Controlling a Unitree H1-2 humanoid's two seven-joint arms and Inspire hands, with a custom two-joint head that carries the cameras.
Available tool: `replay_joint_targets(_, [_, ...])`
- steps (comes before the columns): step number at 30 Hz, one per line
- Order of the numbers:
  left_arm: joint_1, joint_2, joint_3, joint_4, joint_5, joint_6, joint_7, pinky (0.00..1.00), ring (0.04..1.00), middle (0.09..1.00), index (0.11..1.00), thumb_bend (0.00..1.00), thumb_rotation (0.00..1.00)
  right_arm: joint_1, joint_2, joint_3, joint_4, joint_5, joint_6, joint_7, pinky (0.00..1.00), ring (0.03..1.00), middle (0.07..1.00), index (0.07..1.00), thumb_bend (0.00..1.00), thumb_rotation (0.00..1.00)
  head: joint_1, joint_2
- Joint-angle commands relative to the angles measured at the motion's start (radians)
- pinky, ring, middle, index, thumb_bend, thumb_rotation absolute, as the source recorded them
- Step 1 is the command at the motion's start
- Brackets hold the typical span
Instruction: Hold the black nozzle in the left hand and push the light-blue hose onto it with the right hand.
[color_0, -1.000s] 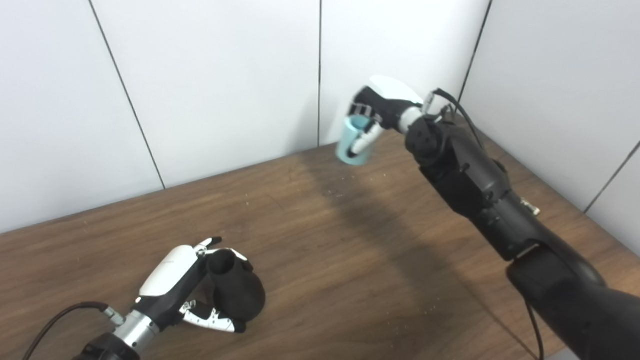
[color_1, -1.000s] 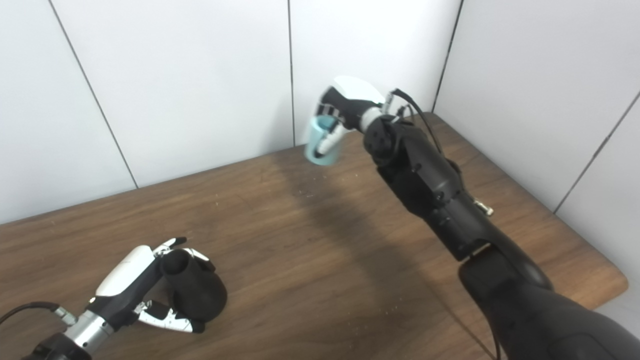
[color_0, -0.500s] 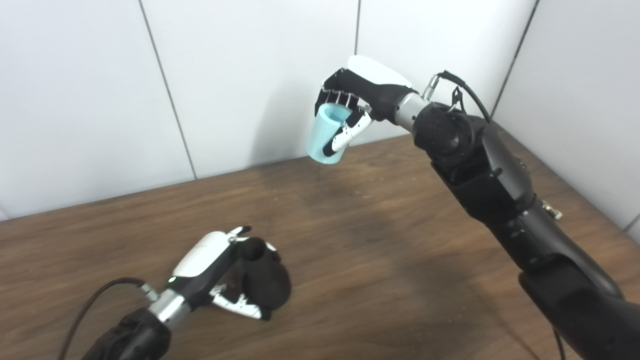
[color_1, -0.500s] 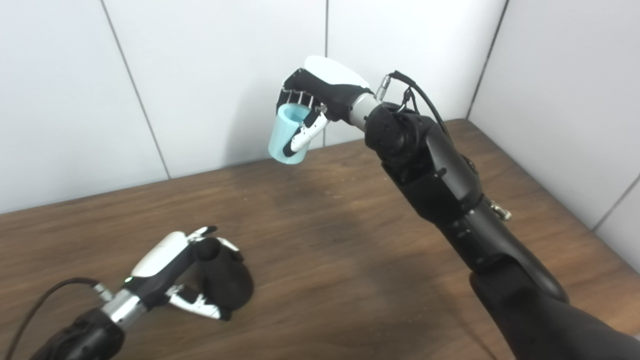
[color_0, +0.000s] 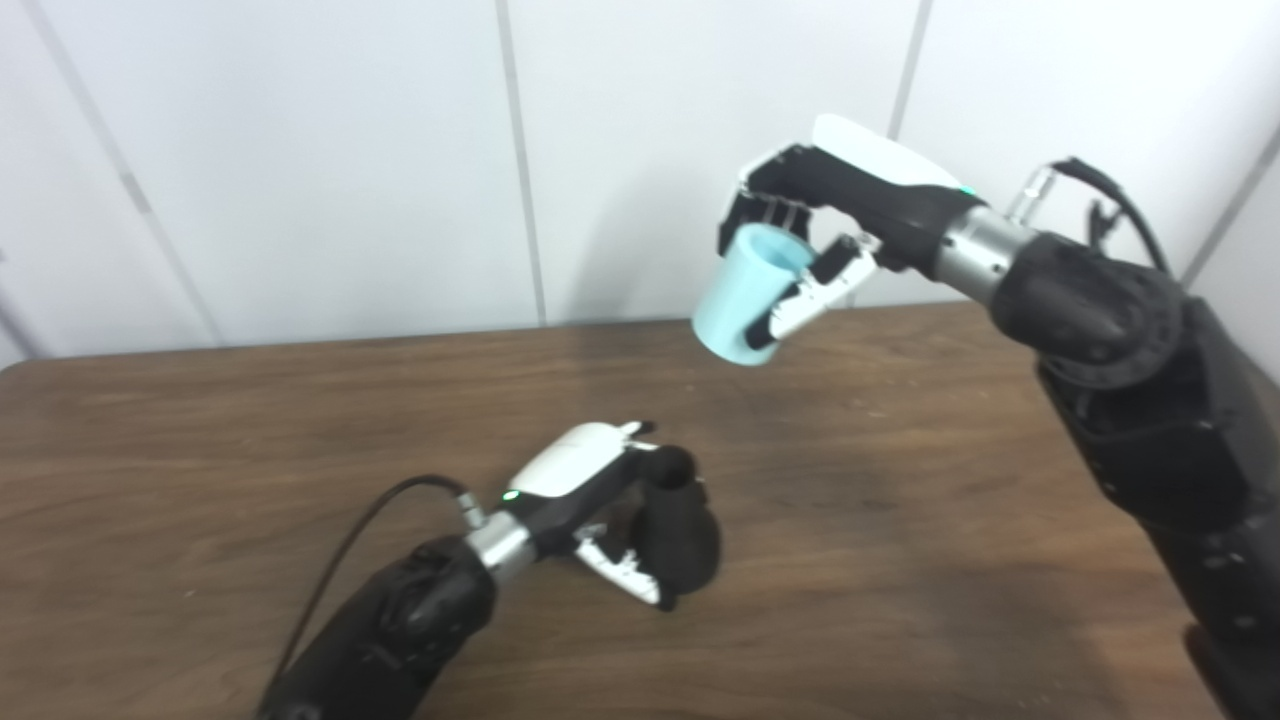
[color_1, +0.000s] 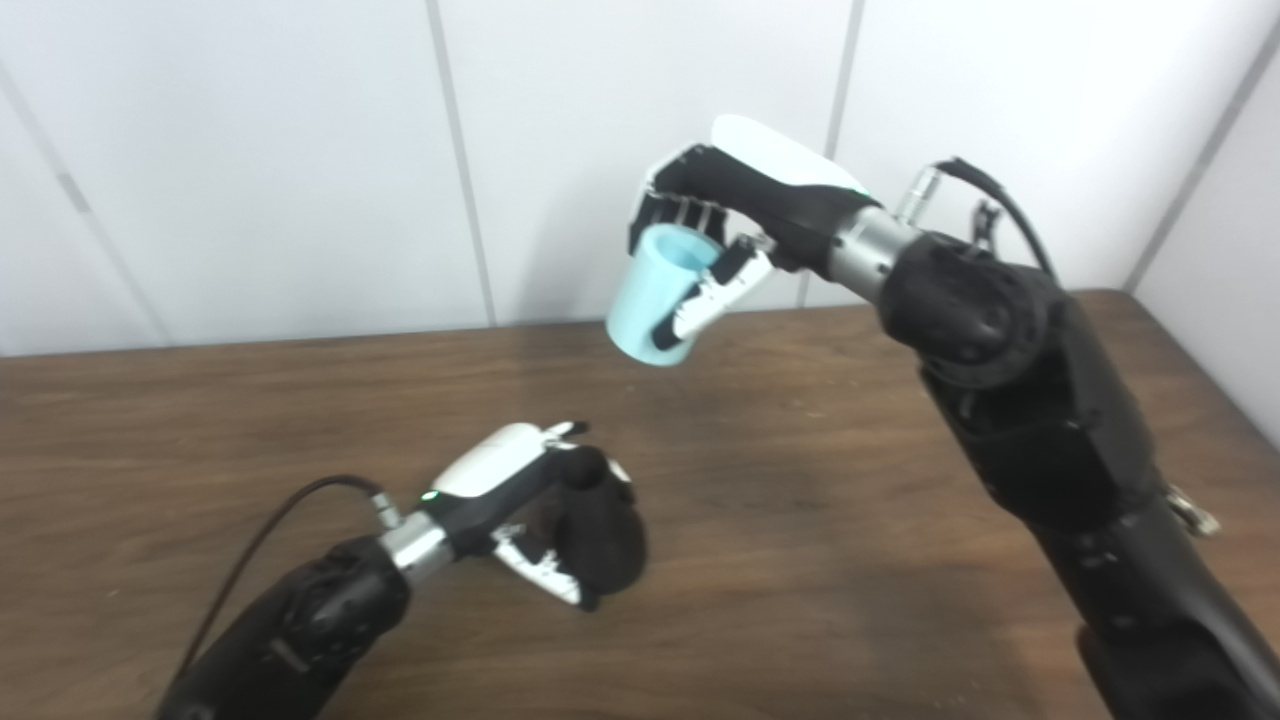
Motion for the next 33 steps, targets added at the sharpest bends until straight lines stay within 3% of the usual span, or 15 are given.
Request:
replay_joint_targets(1, [0.041, -0.026, -0.071, 0.067, 0.070, 0.080, -0.106, 0.99, 0.607, 0.481, 0.484, 0.53, 0.00, -0.068, -0.015, -0.011, -0.033, 0.028, -0.043, 0.003, 0.41, 0.463, 0.483, 0.460, 0.50, 0.00, 0.006, 0.007])
replay_joint_targets(10, [0.021, -0.018, -0.094, 0.043, 0.063, 0.133, -0.157, 1.00, 0.620, 0.508, 0.474, 0.52, 0.00, -0.084, 0.000, 0.000, 0.002, 0.102, -0.138, 0.019, 0.37, 0.466, 0.487, 0.471, 0.50, 0.00, 0.015, 0.026])
replay_joint_targets(17, [0.003, -0.004, -0.113, 0.031, 0.071, 0.185, -0.214, 1.00, 0.612, 0.502, 0.477, 0.52, 0.00, -0.088, 0.005, 0.009, -0.003, 0.102, -0.144, 0.026, 0.37, 0.466, 0.490, 0.474, 0.50, 0.00, 0.006, 0.039])
replay_joint_targets(25, [0.005, 0.004, -0.123, 0.003, 0.076, 0.219, -0.225, 1.00, 0.621, 0.497, 0.479, 0.53, 0.00, -0.095, -0.002, 0.029, -0.010, 0.077, -0.143, 0.041, 0.37, 0.457, 0.490, 0.477, 0.50, 0.00, -0.009, 0.045])
replay_joint_targets(33, [0.012, 0.009, -0.123, -0.003, 0.074, 0.207, -0.222, 1.00, 0.621, 0.497, 0.479, 0.53, 0.00, -0.110, -0.014, 0.036, -0.007, 0.080, -0.164, 0.070, 0.38, 0.454, 0.497, 0.476, 0.50, 0.00, -0.011, 0.050])
